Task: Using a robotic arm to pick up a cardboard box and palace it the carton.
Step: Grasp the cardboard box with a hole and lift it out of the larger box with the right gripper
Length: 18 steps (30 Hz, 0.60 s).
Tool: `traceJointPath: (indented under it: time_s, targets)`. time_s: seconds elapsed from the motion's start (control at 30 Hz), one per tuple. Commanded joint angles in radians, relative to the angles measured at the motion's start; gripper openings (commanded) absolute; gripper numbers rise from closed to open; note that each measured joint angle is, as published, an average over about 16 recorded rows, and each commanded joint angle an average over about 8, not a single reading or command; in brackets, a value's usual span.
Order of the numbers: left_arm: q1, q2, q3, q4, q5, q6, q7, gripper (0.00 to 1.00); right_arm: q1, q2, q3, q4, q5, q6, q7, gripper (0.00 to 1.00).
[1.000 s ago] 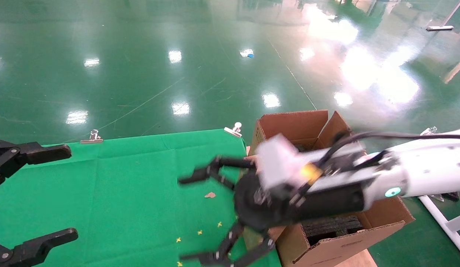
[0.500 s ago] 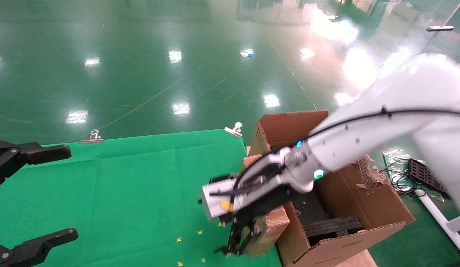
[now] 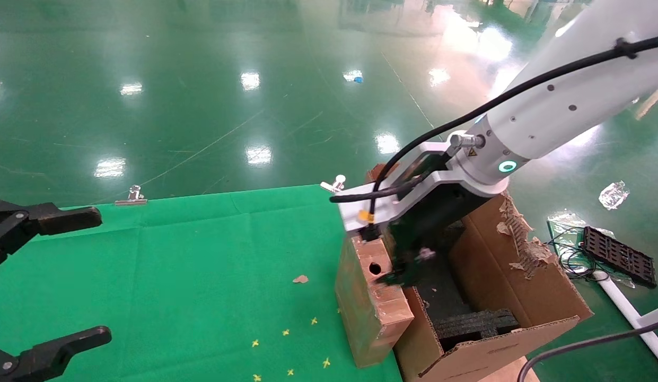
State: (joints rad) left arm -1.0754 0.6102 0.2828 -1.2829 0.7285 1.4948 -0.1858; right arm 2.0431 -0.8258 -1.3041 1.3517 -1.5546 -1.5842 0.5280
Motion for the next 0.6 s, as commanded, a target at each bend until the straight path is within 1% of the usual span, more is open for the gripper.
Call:
traceJointPath:
  time_s: [0.03, 0.13, 0.27, 0.5, 0.6]
  targets:
    - [0.0, 0.0, 0.0, 0.0, 0.0, 0.0, 0.0, 1.0, 0.054, -0.012, -0.082, 0.001, -0.039, 0.0, 0.034, 1.0]
    - [0.0, 0.0, 0.0, 0.0, 0.0, 0.0, 0.0, 1.0, 0.091, -0.038, -0.168, 0.003, -0.051, 0.008, 0.075, 1.0]
    - [0.0, 0.0, 0.001, 0.0, 0.0, 0.0, 0.0, 1.0, 0.119, -0.056, -0.235, 0.005, -0.028, 0.021, 0.102, 1.0]
    - [0.0, 0.0, 0.001, 0.0, -0.001, -0.001, 0.001, 1.0, 0.149, -0.07, -0.288, 0.005, 0.015, 0.04, 0.13, 1.0]
    - [0.0, -0.001, 0.001, 0.0, -0.001, -0.001, 0.001, 1.0, 0.159, -0.069, -0.296, 0.0, 0.033, 0.049, 0.174, 1.0]
